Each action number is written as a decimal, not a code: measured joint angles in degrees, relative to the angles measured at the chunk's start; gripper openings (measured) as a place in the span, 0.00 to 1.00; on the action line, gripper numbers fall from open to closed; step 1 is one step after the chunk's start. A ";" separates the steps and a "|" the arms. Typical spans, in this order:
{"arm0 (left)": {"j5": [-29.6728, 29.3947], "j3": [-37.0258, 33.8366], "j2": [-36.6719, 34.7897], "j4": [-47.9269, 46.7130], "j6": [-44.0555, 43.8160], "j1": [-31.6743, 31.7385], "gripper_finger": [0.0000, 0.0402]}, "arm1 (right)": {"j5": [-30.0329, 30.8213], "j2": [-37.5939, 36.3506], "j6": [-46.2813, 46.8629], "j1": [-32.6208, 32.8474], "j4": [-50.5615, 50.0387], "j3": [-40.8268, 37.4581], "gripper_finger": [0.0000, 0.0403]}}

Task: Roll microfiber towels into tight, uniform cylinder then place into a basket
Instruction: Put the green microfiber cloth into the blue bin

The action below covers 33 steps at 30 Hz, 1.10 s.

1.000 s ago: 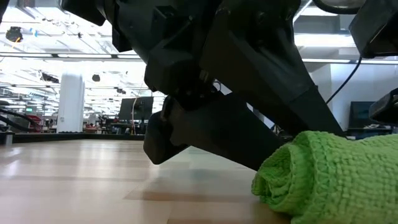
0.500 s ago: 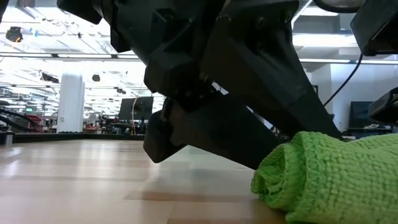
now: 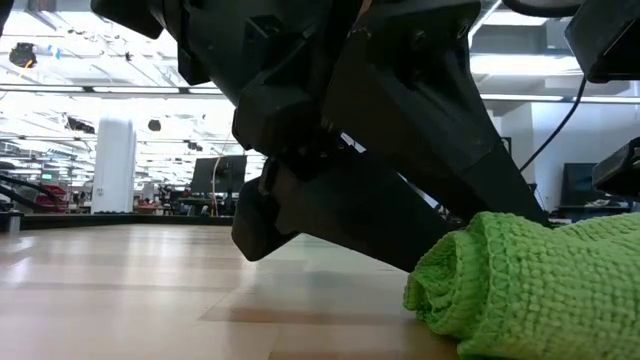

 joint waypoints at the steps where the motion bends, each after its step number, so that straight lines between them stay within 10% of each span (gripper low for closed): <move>1: 0.00 0.00 0.00 0.00 0.00 0.00 0.27 | 0.00 0.00 -0.14 -0.05 -0.02 -0.02 0.44; 33: -0.38 0.00 0.00 -0.17 0.00 0.07 0.25 | 7.84 -8.57 0.42 3.59 -11.15 -0.15 0.34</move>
